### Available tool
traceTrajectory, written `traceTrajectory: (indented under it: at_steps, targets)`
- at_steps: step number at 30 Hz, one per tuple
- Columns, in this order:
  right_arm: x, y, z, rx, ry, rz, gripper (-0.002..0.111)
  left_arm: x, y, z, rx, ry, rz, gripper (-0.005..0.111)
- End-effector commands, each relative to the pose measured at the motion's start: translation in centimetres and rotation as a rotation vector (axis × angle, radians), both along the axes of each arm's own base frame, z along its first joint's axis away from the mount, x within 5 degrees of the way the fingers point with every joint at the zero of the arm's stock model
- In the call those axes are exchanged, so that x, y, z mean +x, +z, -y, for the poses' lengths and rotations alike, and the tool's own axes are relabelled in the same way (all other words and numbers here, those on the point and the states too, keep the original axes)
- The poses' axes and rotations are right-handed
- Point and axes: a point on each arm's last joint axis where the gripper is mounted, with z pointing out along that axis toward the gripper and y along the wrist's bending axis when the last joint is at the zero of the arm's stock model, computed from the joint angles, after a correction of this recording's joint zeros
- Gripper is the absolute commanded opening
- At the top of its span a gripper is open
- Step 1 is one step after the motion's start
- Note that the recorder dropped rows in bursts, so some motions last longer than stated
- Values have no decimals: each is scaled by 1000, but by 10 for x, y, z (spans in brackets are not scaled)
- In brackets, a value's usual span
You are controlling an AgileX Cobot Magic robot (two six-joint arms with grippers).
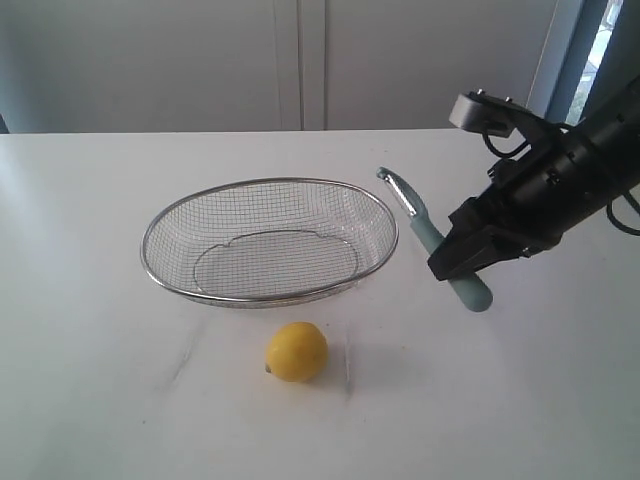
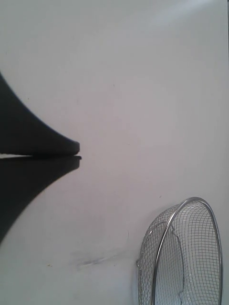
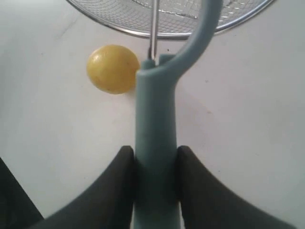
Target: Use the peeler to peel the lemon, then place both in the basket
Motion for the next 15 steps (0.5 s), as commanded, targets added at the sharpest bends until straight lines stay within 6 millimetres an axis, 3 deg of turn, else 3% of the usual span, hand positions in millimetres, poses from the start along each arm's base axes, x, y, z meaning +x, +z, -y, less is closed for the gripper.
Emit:
traceTrajectory:
  at_steps: [1,15]
  targets:
    - [-1,3,-1,21,0,10,0,0,-1,0,-14,-2,3,0]
    - [-1,3,-1,20,9,17,0,0,-1,0,-14,-2,3,0]
